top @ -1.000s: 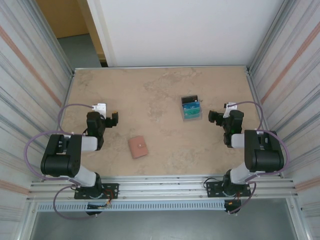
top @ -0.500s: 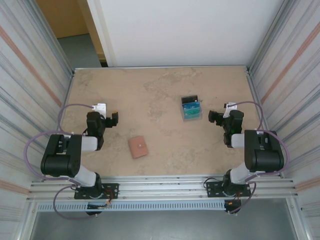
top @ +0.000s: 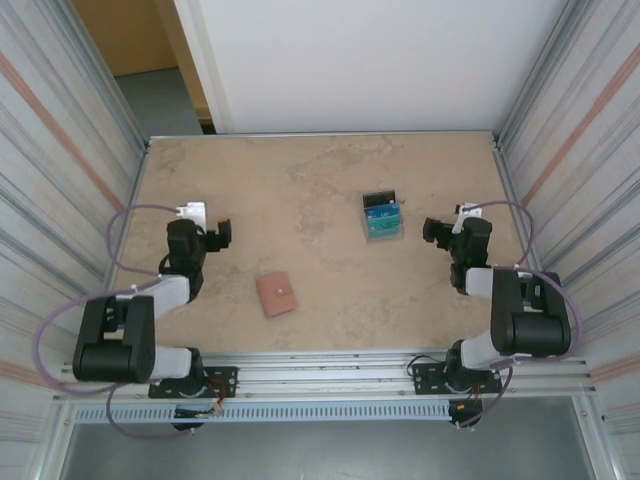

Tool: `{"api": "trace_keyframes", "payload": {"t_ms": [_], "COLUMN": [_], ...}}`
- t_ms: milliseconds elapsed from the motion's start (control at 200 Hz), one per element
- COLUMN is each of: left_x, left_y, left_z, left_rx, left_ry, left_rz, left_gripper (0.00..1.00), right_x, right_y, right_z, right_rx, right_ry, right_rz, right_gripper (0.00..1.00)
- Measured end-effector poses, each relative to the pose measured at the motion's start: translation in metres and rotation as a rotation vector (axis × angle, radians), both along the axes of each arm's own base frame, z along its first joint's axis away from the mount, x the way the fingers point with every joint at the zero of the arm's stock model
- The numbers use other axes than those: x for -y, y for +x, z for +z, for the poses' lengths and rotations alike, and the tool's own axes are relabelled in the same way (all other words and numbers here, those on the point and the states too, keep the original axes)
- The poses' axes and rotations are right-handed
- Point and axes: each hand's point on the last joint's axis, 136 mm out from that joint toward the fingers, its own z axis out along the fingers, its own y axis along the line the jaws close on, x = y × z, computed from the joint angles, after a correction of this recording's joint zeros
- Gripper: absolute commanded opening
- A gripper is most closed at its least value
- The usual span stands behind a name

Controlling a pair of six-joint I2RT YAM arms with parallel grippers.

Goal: Take the credit cards out of the card holder

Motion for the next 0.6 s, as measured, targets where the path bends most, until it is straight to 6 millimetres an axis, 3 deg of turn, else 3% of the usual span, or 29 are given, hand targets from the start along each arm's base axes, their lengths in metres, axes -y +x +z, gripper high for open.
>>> {"api": "trace_keyframes", "payload": {"t_ms": [175,391,496,601], "left_x": [0.004,0.054,0.078,0.103], "left_y": [-0.013,-0.041,-0.059,-0.084], "left_z": [0.032,0.064,0.063,0.047], "left_rx": [0.017,-0.001,-0.046,-0.127], "left_ry": [-0.059,-0.125,-0.151,-0.165], "left_rz": [0.052,-0.006,-0.03,-0.062], "left_gripper": [0.99,0.99,0.99,0.99], "right_x": [0.007,0.009,0.005,0.003], "right_y": [-0.003,-0.014,-0.025,-0.036], "right_z": [0.035,0.076,0.081,0.08], "right_rx": [0.043,0.079,0.059,0.022], "right_ry": [0.005,0.035,0.055,0.068], "right_rz": [-0.05,-0.098,-0.112,-0.13], "right_gripper": [0.99,0.99,0.99,0.99]}}
